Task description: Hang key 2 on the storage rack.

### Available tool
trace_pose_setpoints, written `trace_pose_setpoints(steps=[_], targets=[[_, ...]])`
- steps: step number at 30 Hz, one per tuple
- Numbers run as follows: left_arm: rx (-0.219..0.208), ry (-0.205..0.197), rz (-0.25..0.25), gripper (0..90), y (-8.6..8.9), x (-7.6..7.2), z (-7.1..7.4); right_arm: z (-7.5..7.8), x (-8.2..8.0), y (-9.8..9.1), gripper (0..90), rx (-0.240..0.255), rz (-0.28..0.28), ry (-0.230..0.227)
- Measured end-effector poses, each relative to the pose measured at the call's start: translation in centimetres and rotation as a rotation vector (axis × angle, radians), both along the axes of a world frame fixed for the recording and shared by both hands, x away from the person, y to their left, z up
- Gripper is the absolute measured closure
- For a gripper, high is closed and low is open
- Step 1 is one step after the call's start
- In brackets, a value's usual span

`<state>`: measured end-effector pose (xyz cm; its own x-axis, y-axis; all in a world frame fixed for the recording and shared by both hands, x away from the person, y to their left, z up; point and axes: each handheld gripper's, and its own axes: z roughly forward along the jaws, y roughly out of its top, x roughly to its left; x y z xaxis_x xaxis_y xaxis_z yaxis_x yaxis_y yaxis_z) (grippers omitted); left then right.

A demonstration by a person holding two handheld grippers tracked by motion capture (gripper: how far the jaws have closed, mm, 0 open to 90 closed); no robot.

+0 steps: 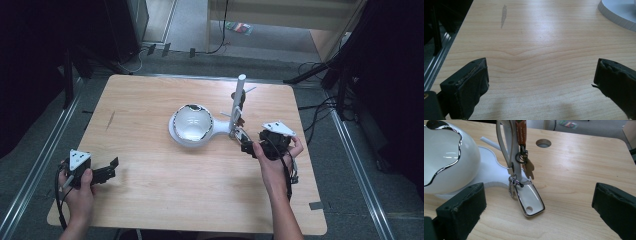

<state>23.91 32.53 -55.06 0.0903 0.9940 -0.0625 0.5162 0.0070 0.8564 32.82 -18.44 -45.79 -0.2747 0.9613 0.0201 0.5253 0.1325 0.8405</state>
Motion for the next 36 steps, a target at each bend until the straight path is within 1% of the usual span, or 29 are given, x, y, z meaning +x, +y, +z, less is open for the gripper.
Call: trace_pose_setpoints(steps=[10, 18, 25, 31, 36], targets=[[0.001, 0.001, 0.002, 0.0, 0.0, 0.0, 0.0, -0.7, -0.8, -0.9, 0.0, -0.02, -0.011, -0.005], [-0.001, 0.001, 0.002, 0.0, 0.0, 0.0, 0.0, -1.4, -1.4, -1.9, 0.0, -0.022, -0.02, -0.002], [0.001, 0.001, 0.002, 0.0, 0.0, 0.0, 0.0, -1.9, -1.9, -2.9, 0.0, -0.013, -0.041, 0.005], [0.002, 0.001, 0.002, 0.0, 0.0, 0.0, 0.0, -2.4, -2.4, -3.7, 0.0, -0.021, -0.056, 0.0], [0.001, 0.0, 0.001, 0.0, 0.0, 0.0, 0.0, -3.0, -2.9, -4.3, 0.0, -0.028, -0.062, 0.006]])
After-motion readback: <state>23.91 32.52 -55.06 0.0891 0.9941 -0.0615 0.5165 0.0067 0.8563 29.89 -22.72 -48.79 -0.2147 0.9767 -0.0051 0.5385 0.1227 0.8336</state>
